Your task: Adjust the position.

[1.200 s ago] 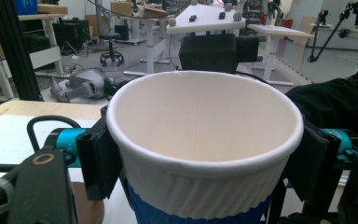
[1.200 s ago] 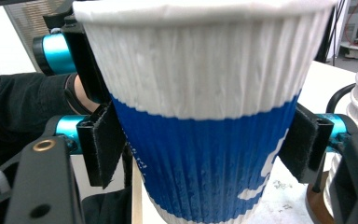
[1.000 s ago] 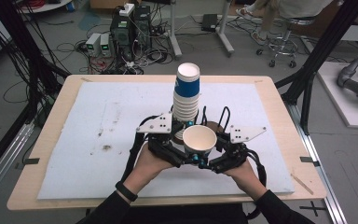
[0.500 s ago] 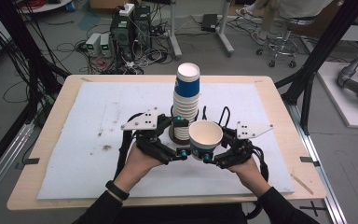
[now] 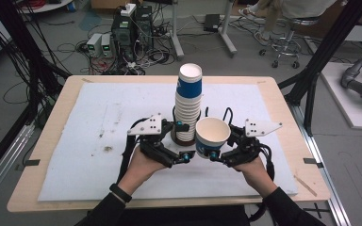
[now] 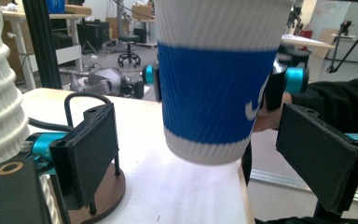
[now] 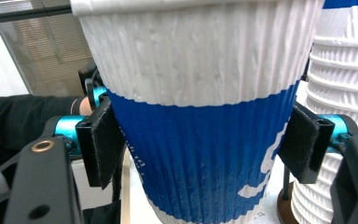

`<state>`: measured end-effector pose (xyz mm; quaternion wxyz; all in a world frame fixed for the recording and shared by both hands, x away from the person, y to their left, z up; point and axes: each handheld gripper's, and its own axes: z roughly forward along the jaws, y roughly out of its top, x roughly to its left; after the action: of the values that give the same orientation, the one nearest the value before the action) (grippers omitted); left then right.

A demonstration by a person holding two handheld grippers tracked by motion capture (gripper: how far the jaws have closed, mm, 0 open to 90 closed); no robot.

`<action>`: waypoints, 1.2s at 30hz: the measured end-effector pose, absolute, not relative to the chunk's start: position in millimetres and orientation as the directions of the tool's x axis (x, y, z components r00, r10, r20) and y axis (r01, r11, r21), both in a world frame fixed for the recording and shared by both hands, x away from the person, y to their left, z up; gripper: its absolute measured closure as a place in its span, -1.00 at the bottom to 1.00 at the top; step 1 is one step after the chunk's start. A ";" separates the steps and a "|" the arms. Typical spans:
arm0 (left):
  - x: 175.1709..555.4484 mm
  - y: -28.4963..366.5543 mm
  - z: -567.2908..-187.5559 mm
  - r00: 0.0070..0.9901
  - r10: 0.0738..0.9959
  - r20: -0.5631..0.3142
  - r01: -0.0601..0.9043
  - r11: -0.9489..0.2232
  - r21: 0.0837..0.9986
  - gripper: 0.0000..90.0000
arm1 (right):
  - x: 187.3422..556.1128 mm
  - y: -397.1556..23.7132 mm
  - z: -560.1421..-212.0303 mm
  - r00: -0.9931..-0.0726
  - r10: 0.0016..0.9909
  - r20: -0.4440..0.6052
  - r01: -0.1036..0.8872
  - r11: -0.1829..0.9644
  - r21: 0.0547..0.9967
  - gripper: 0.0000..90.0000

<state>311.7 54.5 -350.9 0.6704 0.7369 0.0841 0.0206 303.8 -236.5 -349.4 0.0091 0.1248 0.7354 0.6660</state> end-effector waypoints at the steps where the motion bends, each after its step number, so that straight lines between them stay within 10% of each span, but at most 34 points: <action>1: 311.6 52.8 -353.4 0.985 0.145 -0.089 0.103 -0.093 0.990 -0.71 | 303.9 -236.9 -349.3 -0.969 0.195 0.153 0.172 0.080 0.982 -0.44; 27: 308.1 19.9 -374.1 0.987 0.103 -0.124 0.135 -0.113 0.984 -0.70 | 299.0 -225.8 -352.5 -0.971 0.165 0.171 0.188 0.093 0.978 -0.44; 36: 306.8 18.9 -374.3 0.992 0.070 -0.106 0.114 -0.124 0.986 -0.36 | 298.0 -221.9 -354.4 -0.972 0.158 0.176 0.193 0.106 0.975 -0.44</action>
<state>306.8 18.9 -374.3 0.6588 0.7497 0.0615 -0.0165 298.0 -221.9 -354.4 -0.0133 0.1183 0.7434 0.6582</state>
